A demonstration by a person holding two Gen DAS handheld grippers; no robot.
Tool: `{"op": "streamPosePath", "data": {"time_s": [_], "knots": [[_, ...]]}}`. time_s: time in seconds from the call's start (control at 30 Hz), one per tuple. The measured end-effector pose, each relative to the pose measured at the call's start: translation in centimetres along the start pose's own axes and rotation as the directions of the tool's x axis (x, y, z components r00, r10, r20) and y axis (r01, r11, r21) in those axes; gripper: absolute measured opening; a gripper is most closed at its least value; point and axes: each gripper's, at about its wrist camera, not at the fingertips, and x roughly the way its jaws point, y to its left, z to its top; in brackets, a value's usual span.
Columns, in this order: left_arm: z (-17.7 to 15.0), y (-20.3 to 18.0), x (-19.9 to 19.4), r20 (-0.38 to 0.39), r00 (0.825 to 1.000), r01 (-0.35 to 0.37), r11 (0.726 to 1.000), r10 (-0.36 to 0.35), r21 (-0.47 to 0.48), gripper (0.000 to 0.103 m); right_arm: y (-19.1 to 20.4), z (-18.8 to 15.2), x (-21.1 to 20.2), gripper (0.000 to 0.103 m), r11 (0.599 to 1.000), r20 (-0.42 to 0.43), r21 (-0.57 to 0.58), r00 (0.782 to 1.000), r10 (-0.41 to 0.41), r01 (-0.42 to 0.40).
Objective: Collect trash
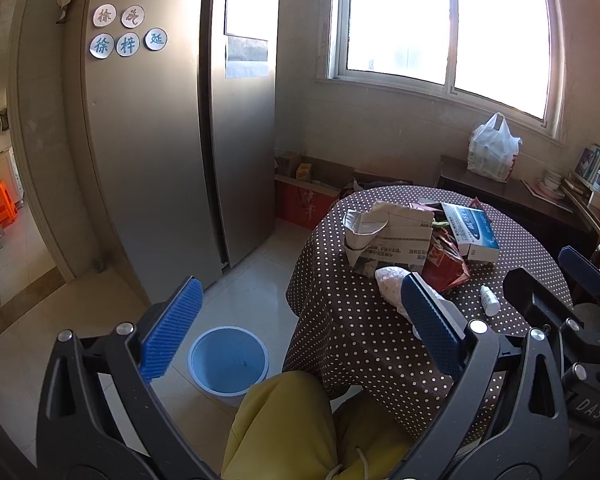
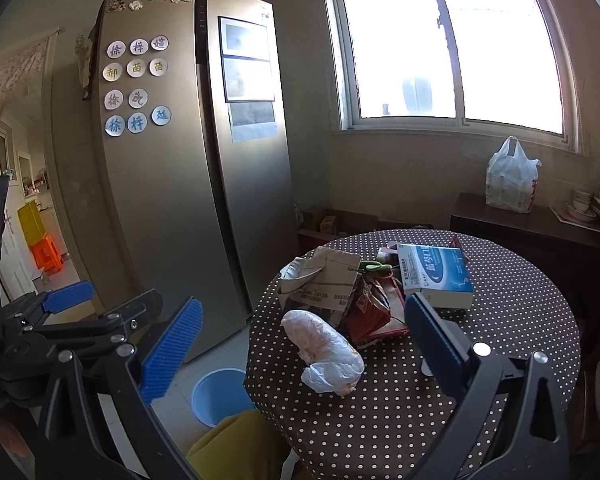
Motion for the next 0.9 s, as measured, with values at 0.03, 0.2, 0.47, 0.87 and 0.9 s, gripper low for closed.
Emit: {"op": "streamPosePath", "data": {"time_s": [0.03, 0.2, 0.47, 0.87, 0.9], "knots": [[-0.1, 0.0, 0.3, -0.009, 1.0, 0.0, 1.0, 0.0, 0.002, 0.097, -0.1, -0.1, 0.3, 0.099, 1.0, -0.025, 0.007, 1.0, -0.002, 0.002], [-0.4, 0.1, 2.1, -0.055, 0.998, 0.003, 1.0, -0.003, 0.002, 0.097, -0.2, -0.5, 1.9, 0.099, 1.0, -0.069, 0.013, 0.998, -0.01, 0.011], [-1.1, 0.4, 6.1, -0.158, 0.987, -0.007, 1.0, 0.008, 0.005, 0.097, -0.8, -1.4, 5.9, 0.099, 0.998, -0.116, 0.058, 0.993, 0.012, -0.005], [-1.9, 1.9, 12.6, -0.301, 0.954, -0.006, 1.0, -0.002, -0.029, 0.097, -2.0, -3.5, 13.6, 0.099, 0.994, -0.336, 0.093, 0.941, -0.023, 0.058], [-1.9, 2.1, 13.0, -0.308, 0.951, -0.009, 0.999, -0.002, -0.035, 0.097, -2.1, -3.7, 14.1, 0.099, 0.994, -0.347, 0.096, 0.937, -0.024, 0.061]]}}
